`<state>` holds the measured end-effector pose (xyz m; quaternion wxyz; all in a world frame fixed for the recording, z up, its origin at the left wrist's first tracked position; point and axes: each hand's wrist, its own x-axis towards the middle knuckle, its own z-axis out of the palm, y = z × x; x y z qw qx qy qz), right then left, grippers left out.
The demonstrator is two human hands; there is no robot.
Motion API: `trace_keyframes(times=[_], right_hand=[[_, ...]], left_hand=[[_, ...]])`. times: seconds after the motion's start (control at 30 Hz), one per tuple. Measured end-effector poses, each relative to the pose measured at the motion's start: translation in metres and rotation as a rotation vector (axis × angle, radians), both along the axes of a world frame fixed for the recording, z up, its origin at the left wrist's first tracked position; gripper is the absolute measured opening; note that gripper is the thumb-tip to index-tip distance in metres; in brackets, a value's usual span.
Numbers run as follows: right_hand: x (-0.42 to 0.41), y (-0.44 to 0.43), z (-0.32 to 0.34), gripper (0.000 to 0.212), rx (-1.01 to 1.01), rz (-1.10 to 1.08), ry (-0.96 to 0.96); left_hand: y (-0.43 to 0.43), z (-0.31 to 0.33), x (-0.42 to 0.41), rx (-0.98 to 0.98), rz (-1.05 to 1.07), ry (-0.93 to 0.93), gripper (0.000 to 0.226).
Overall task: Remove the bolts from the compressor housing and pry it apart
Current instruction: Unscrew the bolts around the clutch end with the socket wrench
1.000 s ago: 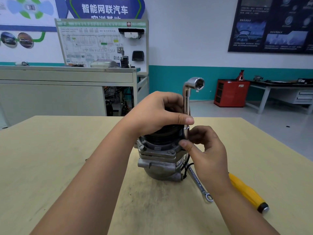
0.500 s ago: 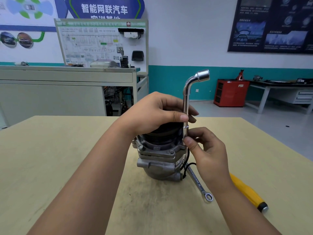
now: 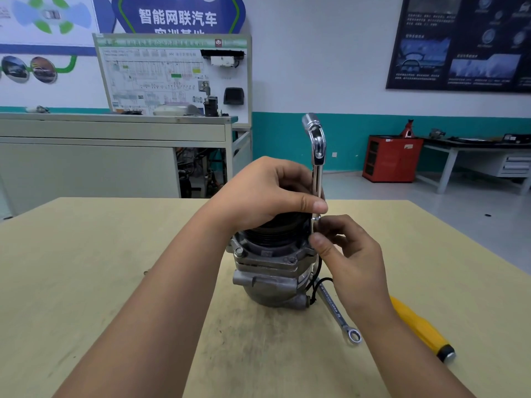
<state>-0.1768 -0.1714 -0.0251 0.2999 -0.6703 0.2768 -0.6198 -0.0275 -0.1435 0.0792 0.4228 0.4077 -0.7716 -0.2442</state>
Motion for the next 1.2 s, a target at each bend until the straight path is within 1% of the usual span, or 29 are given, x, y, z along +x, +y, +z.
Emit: trace_keyframes(times=[0.07, 0.17, 0.2, 0.3, 0.4, 0.53, 0.73, 0.87, 1.03, 1.13, 1.2], right_hand=[[0.0012, 0.0017, 0.0002, 0.017, -0.035, -0.034, 0.024], [0.001, 0.0017, 0.0002, 0.022, -0.062, -0.058, 0.032], [0.0007, 0.0013, -0.0004, 0.025, -0.054, -0.052, 0.022], [0.0002, 0.0007, -0.0009, 0.034, -0.016, -0.033, -0.021], [0.0, 0.0012, 0.0003, 0.042, -0.001, 0.0, -0.062], [-0.0011, 0.0007, 0.0, 0.036, 0.008, 0.017, -0.083], [-0.0019, -0.0007, 0.0008, 0.042, 0.016, 0.014, -0.066], [-0.0029, -0.0018, -0.0004, 0.035, 0.013, 0.02, -0.052], [-0.0035, -0.0024, 0.0025, 0.017, -0.033, 0.019, -0.023], [-0.0035, -0.0009, 0.0026, 0.013, -0.056, 0.031, -0.011], [-0.0032, 0.0005, 0.0025, 0.006, -0.061, 0.024, 0.005]], left_hand=[[0.001, 0.0002, -0.0005, -0.012, 0.009, -0.01, 0.012], [0.0015, 0.0003, -0.0016, -0.019, 0.02, -0.01, 0.026], [0.0014, 0.0004, -0.0017, -0.022, 0.024, -0.015, 0.026], [0.0001, 0.0003, 0.0, -0.021, 0.018, -0.014, 0.01], [-0.0003, -0.0004, 0.0015, -0.025, -0.01, -0.008, 0.013], [0.0014, -0.0001, 0.0016, 0.012, -0.058, 0.035, 0.014], [0.0006, -0.0009, 0.0027, 0.052, -0.101, 0.053, 0.018], [0.0004, -0.0001, 0.0031, 0.063, -0.114, 0.054, 0.017], [0.0, 0.0007, 0.0013, 0.024, -0.06, 0.034, 0.008], [0.0001, 0.0011, -0.0005, -0.004, -0.022, 0.031, 0.018], [0.0006, 0.0013, -0.0011, -0.012, -0.016, 0.02, 0.018]])
